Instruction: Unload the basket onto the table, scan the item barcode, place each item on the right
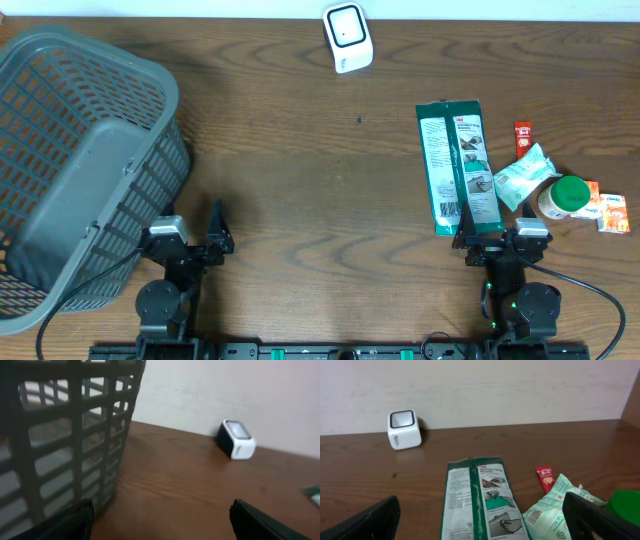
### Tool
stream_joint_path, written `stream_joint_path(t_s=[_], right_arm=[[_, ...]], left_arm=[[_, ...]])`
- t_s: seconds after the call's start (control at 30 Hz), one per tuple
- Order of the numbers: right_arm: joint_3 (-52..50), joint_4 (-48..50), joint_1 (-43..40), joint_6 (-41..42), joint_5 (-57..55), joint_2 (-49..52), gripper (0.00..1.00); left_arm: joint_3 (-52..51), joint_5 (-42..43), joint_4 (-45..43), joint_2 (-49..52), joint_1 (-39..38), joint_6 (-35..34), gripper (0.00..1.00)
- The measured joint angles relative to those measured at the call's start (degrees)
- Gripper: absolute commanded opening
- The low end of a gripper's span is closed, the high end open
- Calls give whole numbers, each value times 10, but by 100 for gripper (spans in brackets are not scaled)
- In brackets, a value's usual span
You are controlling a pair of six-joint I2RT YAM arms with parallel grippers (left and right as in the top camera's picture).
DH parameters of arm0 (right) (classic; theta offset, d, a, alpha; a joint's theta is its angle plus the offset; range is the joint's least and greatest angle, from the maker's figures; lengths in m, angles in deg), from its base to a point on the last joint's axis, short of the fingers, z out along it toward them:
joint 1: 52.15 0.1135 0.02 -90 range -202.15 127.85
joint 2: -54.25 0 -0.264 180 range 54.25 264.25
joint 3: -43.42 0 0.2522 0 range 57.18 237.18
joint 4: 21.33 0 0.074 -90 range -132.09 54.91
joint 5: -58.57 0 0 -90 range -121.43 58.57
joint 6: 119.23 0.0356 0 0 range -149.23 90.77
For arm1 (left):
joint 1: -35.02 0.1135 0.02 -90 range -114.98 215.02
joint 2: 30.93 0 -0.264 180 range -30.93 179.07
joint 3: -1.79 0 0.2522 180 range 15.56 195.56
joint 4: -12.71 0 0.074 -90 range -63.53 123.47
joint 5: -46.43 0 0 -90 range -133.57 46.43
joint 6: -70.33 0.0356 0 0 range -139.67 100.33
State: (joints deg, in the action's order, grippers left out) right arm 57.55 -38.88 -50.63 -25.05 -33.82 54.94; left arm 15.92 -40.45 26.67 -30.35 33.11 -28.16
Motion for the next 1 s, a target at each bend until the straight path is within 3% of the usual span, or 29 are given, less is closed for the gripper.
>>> stream_joint_path(t_s=[0.2, 0.33, 0.53, 0.87, 1.0], right_arm=[[0, 0, 0, 0, 0, 0, 99], [0, 0, 0, 0, 0, 0, 99], [0, 0, 0, 0, 0, 0, 99], [0, 0, 0, 0, 0, 0, 99], [0, 0, 0, 0, 0, 0, 99]], left_arm=[[3, -17, 10, 0, 0, 155, 88], [4, -59, 7, 0, 0, 205, 88], [6, -163, -2, 0, 0, 225, 88], [9, -412, 2, 0, -1, 225, 88], [8, -444, -4, 0, 0, 219, 88]])
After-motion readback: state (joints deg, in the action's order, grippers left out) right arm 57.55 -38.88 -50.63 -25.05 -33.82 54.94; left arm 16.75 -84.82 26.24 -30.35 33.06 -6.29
